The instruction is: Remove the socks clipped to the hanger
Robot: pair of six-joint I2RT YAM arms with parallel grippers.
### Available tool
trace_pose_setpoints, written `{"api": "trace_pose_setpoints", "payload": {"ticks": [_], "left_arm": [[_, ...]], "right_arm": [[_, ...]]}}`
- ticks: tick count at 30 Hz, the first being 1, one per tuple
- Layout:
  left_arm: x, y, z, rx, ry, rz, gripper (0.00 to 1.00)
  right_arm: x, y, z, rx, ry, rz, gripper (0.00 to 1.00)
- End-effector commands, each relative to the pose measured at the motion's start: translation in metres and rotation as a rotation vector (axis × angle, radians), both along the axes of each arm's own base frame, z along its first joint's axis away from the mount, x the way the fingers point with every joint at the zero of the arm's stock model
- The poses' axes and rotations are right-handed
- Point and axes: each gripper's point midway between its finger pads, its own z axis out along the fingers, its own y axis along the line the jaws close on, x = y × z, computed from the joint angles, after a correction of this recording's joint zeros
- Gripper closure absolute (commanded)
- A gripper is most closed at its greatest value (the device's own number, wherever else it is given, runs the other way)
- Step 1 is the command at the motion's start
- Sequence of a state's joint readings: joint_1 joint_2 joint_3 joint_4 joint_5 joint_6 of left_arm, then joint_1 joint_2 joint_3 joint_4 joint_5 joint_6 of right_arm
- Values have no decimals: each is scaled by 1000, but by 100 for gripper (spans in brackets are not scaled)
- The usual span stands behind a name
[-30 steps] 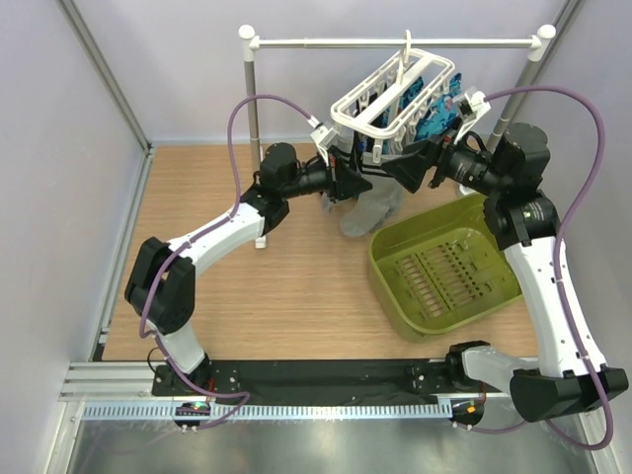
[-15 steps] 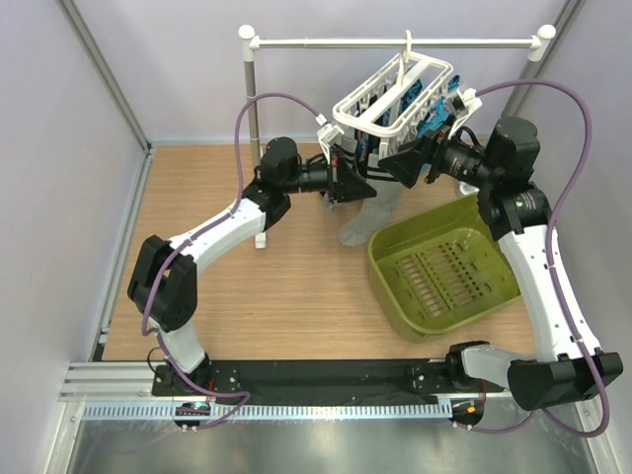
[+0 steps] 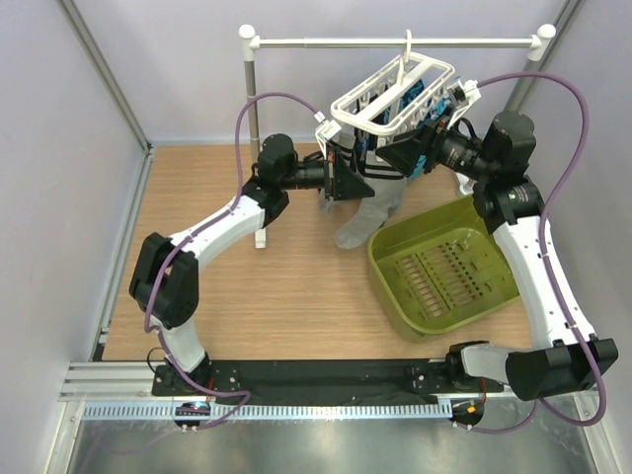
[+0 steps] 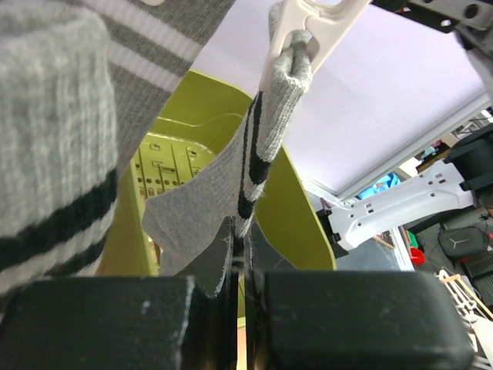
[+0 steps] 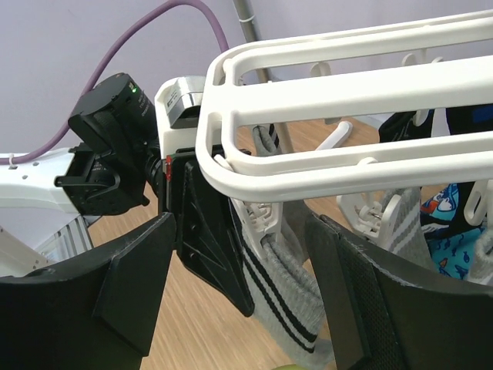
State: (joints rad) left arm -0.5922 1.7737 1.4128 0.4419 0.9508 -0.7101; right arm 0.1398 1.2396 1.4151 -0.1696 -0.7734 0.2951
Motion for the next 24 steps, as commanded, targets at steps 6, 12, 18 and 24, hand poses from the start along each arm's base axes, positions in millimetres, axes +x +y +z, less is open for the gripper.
{"api": "trace_pose_setpoints", "payload": {"ticks": [6, 12, 18, 24], "left_arm": [[-4, -3, 34, -82, -46, -63, 100], [-5, -4, 36, -92, -28, -78, 100], [-5, -3, 39, -103, -23, -74, 100], [-8, -2, 40, -114, -11, -78, 100]], "right_arm": [[13, 2, 4, 40, -41, 3, 23], [13, 2, 14, 108, -98, -6, 28], [6, 6, 19, 225, -115, 23, 28], [-4, 4, 20, 239, -163, 23, 25]]}}
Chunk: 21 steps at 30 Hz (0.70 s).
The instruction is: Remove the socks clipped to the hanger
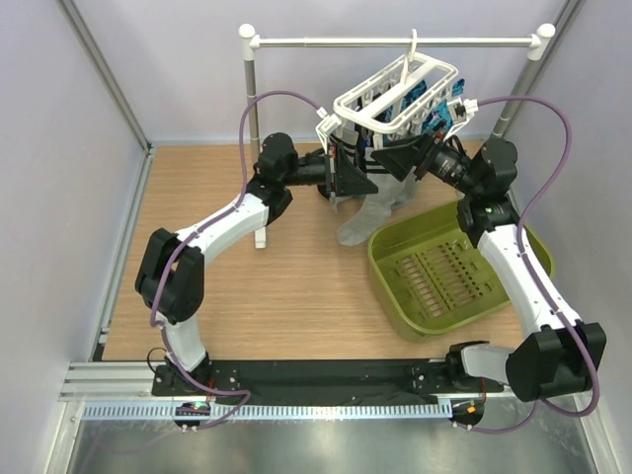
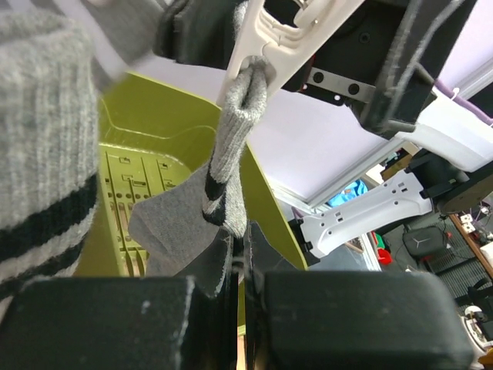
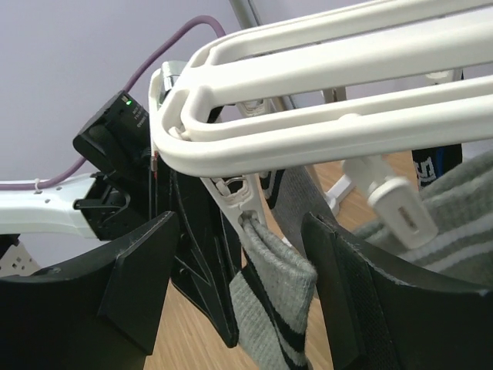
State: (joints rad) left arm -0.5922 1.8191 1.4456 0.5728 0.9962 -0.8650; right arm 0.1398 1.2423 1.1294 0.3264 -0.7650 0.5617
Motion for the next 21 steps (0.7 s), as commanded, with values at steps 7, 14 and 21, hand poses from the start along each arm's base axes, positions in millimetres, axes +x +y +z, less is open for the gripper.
{"api": "trace_pose_setpoints", "payload": {"ticks": [7, 14, 21], "left_arm": [[-11, 6, 20, -44, -50, -33, 100], [-18, 9, 17, -22, -39, -58, 100], [-22, 13, 17, 3, -40, -55, 100]], "right_arm": [[-25, -9, 48, 37, -176, -33, 24], [-20, -7, 44, 58, -131, -29, 12], [-19, -6, 45, 69, -145, -20, 15]]}}
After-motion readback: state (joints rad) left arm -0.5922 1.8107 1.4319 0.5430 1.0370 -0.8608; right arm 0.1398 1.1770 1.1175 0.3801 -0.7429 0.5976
